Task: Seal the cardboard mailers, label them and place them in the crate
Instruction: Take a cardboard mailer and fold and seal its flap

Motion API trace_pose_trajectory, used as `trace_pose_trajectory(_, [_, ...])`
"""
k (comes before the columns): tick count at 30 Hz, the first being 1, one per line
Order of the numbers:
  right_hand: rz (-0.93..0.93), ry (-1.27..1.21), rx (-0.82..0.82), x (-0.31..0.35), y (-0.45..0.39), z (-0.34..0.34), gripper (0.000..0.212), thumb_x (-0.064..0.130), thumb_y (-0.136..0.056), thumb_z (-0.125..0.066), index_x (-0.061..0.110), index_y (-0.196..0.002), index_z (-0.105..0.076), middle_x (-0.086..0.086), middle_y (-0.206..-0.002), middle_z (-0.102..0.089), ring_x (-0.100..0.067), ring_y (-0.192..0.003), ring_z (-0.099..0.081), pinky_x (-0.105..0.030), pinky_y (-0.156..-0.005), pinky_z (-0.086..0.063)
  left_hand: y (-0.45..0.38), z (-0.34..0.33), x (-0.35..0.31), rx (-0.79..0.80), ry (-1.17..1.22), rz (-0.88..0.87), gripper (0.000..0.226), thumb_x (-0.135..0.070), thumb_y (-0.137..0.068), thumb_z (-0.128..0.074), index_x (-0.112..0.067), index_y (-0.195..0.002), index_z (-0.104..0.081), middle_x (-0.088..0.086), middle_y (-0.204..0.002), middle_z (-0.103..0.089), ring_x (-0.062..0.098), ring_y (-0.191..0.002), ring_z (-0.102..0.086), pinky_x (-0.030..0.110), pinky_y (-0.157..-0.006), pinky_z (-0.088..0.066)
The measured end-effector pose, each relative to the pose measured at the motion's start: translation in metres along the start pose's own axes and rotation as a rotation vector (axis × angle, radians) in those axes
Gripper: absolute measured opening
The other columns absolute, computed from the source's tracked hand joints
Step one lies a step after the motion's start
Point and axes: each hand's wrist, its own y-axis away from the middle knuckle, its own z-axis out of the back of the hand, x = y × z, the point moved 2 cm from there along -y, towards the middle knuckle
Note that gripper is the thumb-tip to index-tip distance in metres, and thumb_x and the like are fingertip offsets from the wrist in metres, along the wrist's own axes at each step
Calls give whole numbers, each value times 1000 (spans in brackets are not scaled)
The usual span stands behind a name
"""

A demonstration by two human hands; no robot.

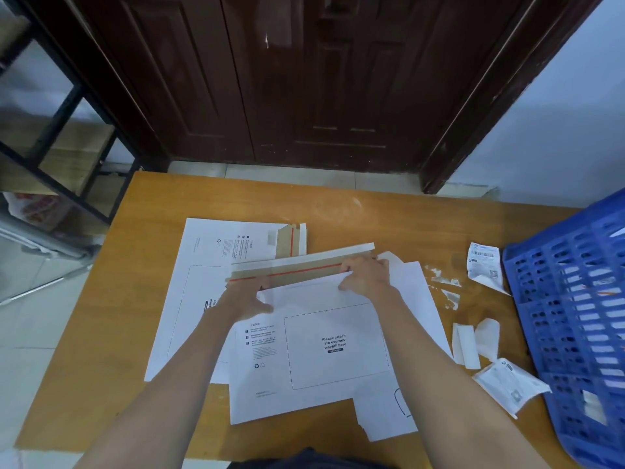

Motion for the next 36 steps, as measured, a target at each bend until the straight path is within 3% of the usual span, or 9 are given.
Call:
trace_pose_trajectory(5, [-46,99,4,-5,0,0,10,39,-75,-70,31,-76,-64,9,-99,-61,-12,-113,-47,-35,-98,-26,1,-4,3,-40,2,33,49,-33,-79,-75,-17,-118,-50,0,-105,-54,22,-98,-53,31,-78,-44])
trace_pose_trajectory(9, [-86,128,39,-8,2,-2,26,48,-77,-66,28,-92,-73,5,-112,-61,-14,-120,-43,-37,-102,-24,2,-4,3,-85,36,15,55,-33,-74,-79,-22,-122,-55,0,-115,-60,22,-105,-57,35,-87,-48])
trace_pose_trajectory(15, [-2,-5,40,-7,6,-7,21,44,-76,-68,32,-93,-67,10,-94,-59,-13,-103,-42,-28,-92,-20,-1,-2,6,-71,113,-15,43,-29,-73,-81,-20,-112,-65,2,-111,-63,19,-101,-56,29,-87,-44])
trace_pose_trajectory(20, [-35,76,31,-5,11,-12,20,45,-81,-59,26,-73,-60,2,-80,-53,-22,-104,-50,-31,-84,-27,4,7,-3,-136,-194,-5,39,-48,-77,-72,-23,-106,-62,-3,-105,-65,23,-109,-50,28,-94,-28])
trace_pose_trajectory(25, [-59,56,-114,-6,13,-21,21,31,-84,-58,27,-102,-67,-1,-118,-53,-24,-119,-40,-33,-93,-31,6,0,-12,-259,-528,-23,55,-56,-83,-61,-19,-121,-47,2,-126,-50,23,-120,-41,33,-97,-31])
trace_pose_trajectory(28, [-131,-78,-408,-10,29,-25,40,23,-76,-68,19,-114,-55,-3,-125,-44,-25,-119,-39,-32,-93,-32,13,-2,-9,-495,-361,-10,55,-44,-79,-71,-14,-119,-50,8,-125,-45,26,-113,-43,35,-92,-38])
trace_pose_trajectory(30, [-331,-222,-561,-17,44,-28,53,24,-72,-70,16,-120,-50,-6,-127,-43,-27,-116,-41,-34,-92,-33,21,-1,-1,-630,-182,168,60,-43,-75,-76,-7,-114,-48,12,-115,-46,29,-105,-48,38,-84,-44])
trace_pose_trajectory(33, [-609,-431,-429,-28,54,-37,75,37,-69,-76,11,-129,-39,-10,-131,-39,-29,-118,-41,-37,-93,-35,28,-6,9,-492,-13,453,81,-58,-75,-69,-4,-124,-34,13,-118,-46,32,-108,-53,42,-84,-45])
trace_pose_trajectory(36, [-608,-540,-341,-30,51,-45,80,33,-68,-78,7,-131,-36,-12,-129,-40,-32,-116,-41,-39,-93,-39,31,-12,8,-430,57,497,85,-58,-74,-70,-7,-126,-26,11,-116,-49,31,-106,-56,42,-84,-45])
